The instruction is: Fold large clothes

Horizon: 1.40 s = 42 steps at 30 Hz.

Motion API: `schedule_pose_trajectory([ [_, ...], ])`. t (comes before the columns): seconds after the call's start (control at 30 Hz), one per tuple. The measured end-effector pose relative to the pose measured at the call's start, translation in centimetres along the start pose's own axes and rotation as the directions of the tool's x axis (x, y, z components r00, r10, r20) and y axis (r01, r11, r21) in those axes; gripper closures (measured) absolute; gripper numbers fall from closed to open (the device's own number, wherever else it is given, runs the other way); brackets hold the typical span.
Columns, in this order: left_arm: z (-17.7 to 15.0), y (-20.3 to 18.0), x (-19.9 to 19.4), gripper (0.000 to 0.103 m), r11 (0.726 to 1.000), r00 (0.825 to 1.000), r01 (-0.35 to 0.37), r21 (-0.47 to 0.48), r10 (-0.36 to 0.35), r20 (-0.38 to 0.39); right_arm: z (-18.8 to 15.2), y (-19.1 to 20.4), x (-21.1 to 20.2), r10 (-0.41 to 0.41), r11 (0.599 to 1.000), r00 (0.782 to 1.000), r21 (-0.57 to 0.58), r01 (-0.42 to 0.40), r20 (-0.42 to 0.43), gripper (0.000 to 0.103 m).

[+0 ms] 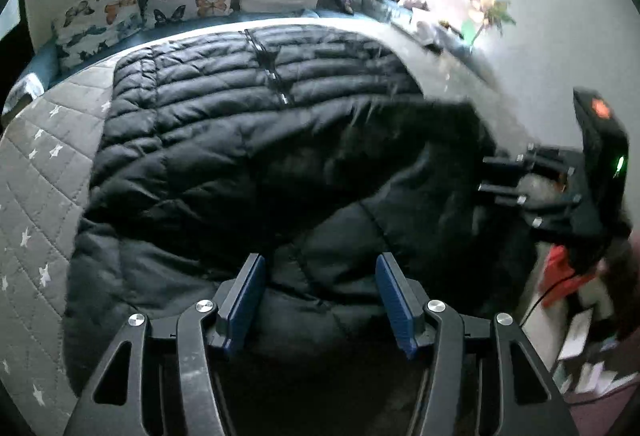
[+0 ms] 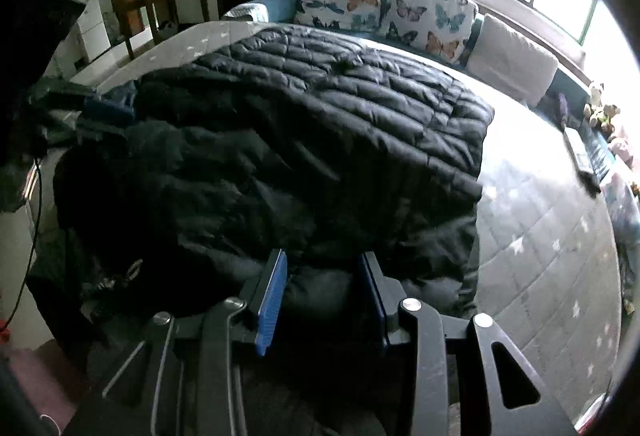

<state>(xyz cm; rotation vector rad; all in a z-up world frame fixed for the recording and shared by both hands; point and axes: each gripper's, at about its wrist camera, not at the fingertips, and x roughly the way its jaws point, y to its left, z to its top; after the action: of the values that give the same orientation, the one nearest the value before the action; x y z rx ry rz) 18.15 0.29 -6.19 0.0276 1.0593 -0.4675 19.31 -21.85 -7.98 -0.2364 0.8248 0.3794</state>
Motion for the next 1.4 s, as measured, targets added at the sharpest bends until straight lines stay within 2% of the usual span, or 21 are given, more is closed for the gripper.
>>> schedule_pose_trajectory([
  [0.17, -0.5, -0.4, 1.7, 0.041, 1.0, 0.999, -0.025, 0.013, 0.026, -0.021, -0.5, 0.3, 1.6, 0.002, 1.0, 1.0, 0.011, -0.002, -0.026, 0.062],
  [0.43, -1.3, -0.1, 2.3, 0.038, 0.999, 1.0, -0.023, 0.035, 0.023, -0.013, -0.7, 0.4, 1.6, 0.014, 1.0, 1.0, 0.005, -0.013, -0.022, 0.062],
  [0.53, -1.3, -0.2, 1.2, 0.038, 0.999, 0.999, -0.034, 0.027, 0.034, -0.016, -0.1, 0.8, 0.8, -0.005, 1.0, 1.0, -0.006, 0.005, -0.023, 0.062],
  [0.6, -1.4, -0.1, -0.3, 0.038, 1.0, 1.0, -0.023, 0.018, 0.023, 0.001, -0.1, 0.5, 0.0, 0.01, 1.0, 1.0, 0.021, -0.01, -0.009, 0.062],
  [0.7, -1.8, 0.7, -2.6, 0.038, 1.0, 1.0, -0.016, -0.01, 0.016, 0.026, -1.0, 0.3, 1.2, 0.016, 1.0, 0.999, 0.014, -0.016, -0.03, 0.062],
  [0.77, -2.5, 1.5, -4.4, 0.038, 0.999, 0.999, -0.031, -0.037, 0.032, 0.041, -1.1, 0.7, 1.3, -0.002, 1.0, 1.0, -0.026, 0.001, -0.016, 0.062],
  [0.83, -3.5, 2.4, -6.1, 0.038, 0.997, 0.997, -0.043, -0.07, 0.047, 0.055, -0.9, 0.7, 1.0, 0.0, 1.0, 1.0, -0.012, 0.0, -0.015, 0.062],
  [0.93, -5.3, 4.2, -7.9, 0.038, 0.989, 0.997, -0.057, -0.134, 0.063, 0.044, -0.9, 0.9, 0.2, -0.011, 0.999, 1.0, -0.046, 0.011, 0.006, 0.062],
  [1.0, -6.7, 5.6, -8.9, 0.038, 0.979, 0.995, -0.088, -0.186, 0.095, 0.029, -0.8, 1.0, -0.8, -0.024, 0.998, 0.999, -0.058, 0.026, 0.031, 0.062],
  [1.07, -8.1, 6.9, -9.4, 0.036, 0.969, 0.997, -0.074, -0.237, 0.08, 0.015, -0.7, 1.1, -2.0, -0.024, 0.998, 0.998, -0.062, 0.028, 0.058, 0.06],
  [1.13, -9.7, 8.3, -9.6, 0.034, 0.951, 0.999, -0.038, -0.305, 0.045, 0.014, -1.0, 1.4, -3.1, -0.038, 0.995, 0.996, -0.093, 0.045, 0.076, 0.058],
  [1.23, -12.3, 9.3, -9.4, 0.033, 0.928, 1.0, -0.011, -0.372, 0.015, 0.008, -2.1, 2.2, -4.6, -0.042, 0.987, 0.996, -0.148, 0.054, 0.077, 0.046],
  [1.4, -14.9, 11.0, -8.5, 0.033, 0.871, 0.996, 0.085, -0.485, -0.072, 0.045, -5.0, 4.2, -5.8, -0.041, 0.96, 0.998, -0.274, 0.053, 0.048, 0.043],
])
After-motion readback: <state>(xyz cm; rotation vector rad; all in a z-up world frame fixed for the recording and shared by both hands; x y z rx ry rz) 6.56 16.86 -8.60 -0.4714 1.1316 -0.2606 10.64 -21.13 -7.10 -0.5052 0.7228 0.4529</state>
